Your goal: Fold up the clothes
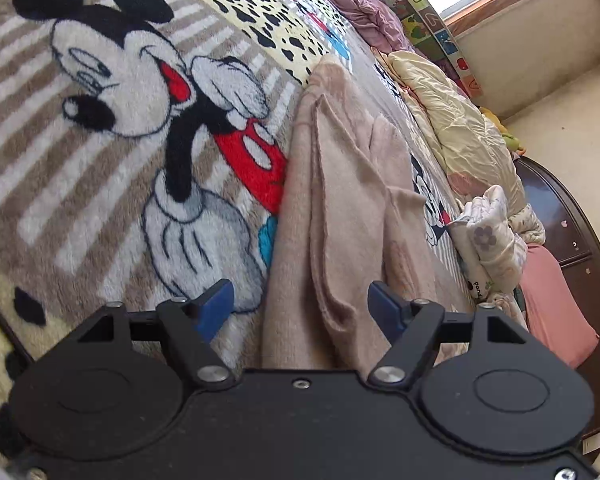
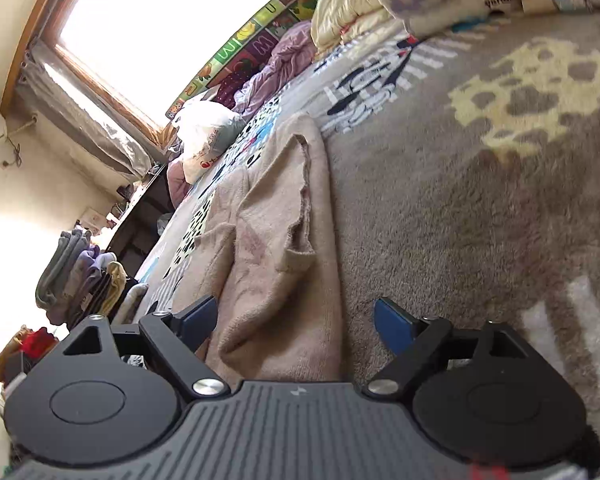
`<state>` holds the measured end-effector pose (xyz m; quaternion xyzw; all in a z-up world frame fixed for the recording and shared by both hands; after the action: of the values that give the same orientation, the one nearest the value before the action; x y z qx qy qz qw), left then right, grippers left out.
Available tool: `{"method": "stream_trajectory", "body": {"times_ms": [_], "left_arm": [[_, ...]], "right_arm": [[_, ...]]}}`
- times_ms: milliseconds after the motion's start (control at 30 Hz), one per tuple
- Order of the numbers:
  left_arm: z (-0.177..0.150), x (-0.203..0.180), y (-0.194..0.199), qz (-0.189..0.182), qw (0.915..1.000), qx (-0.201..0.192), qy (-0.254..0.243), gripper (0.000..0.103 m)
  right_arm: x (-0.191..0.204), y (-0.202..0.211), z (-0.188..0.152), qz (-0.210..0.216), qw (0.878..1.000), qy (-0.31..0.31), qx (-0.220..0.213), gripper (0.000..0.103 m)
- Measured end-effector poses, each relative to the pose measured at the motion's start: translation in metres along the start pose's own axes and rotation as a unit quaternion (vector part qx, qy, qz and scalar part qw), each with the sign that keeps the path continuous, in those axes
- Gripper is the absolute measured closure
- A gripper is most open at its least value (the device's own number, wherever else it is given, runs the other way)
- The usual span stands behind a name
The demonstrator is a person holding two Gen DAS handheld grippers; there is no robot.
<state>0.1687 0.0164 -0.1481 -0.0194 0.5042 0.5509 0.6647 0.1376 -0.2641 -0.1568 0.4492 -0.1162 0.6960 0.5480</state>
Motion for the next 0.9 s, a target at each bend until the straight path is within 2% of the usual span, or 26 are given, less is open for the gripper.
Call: {"method": "stream_trajectory", "body": {"times_ms": [67,133,233,367,400,433,467,533,567,733,800,833,900], "left_arm": [[-0.006,0.0,0.0,0.004,0.9998,-0.011,0.013,0.029],[-0.01,0.001,0.003,0.002,0.999,-0.013,0.043,0.029],[-0.021,0.0,0.004,-0.016,0.9964,0.004,0.083,0.031],[-0.018,-0.005,-0.004,-0.012,0.9963,-0.003,0.086,0.031],[-0.019,-0.007,-0.006,-0.01,0.997,-0.004,0.077,0.032],[-0.02,-0.006,-0.007,-0.008,0.9973,-0.005,0.073,0.046],[-0.022,-0.005,-0.007,-0.006,0.9975,-0.006,0.071,0.068],[-0.025,-0.001,-0.007,-0.002,0.9978,-0.008,0.065,0.078],[-0.025,0.001,-0.006,-0.008,0.9974,-0.01,0.07,0.08],[-0.035,0.007,0.018,-0.021,0.9952,0.003,0.095,0.082],[-0.046,0.014,0.019,-0.001,0.9974,0.008,0.071,0.079],[-0.047,0.018,0.016,-0.003,0.9972,0.01,0.073,0.071],[-0.04,0.014,0.013,-0.014,0.9963,0.033,0.078,0.067]], "right_arm": [[0.001,-0.008,-0.005,0.012,1.0,-0.017,0.004,0.009],[0.005,-0.014,-0.011,0.025,0.999,-0.041,0.019,0.01],[0.009,-0.017,-0.018,0.035,0.997,-0.066,0.035,0.014],[0.01,-0.023,-0.018,0.032,0.994,-0.094,0.037,0.027],[0.009,-0.025,-0.017,0.031,0.994,-0.103,0.037,0.027],[0.009,-0.028,-0.016,0.029,0.993,-0.112,0.036,0.027],[0.01,-0.031,-0.017,0.027,0.992,-0.114,0.038,0.028],[0.015,-0.037,-0.021,0.02,0.993,-0.105,0.047,0.054],[0.013,-0.037,-0.024,0.019,0.993,-0.109,0.047,0.075],[0.013,-0.021,-0.03,0.032,0.992,-0.121,0.028,0.079],[0.02,-0.007,-0.034,0.031,0.993,-0.105,0.038,0.079],[0.019,-0.002,-0.039,0.023,0.994,-0.094,0.048,0.079],[0.012,-0.001,-0.048,0.004,0.995,-0.071,0.068,0.077]]}}
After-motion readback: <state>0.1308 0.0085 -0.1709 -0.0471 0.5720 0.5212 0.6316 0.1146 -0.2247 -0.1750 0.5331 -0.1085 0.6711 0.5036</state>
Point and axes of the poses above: each gripper's, at about its wrist camera, not at the fingertips, and y roughly against the way its jaws point, x to its left, z to its top, the point moved 10 cm from there along -y, roughly the way its jaws point, and after that the axes turned 9 degrees about -x, right-handed, at the moved point
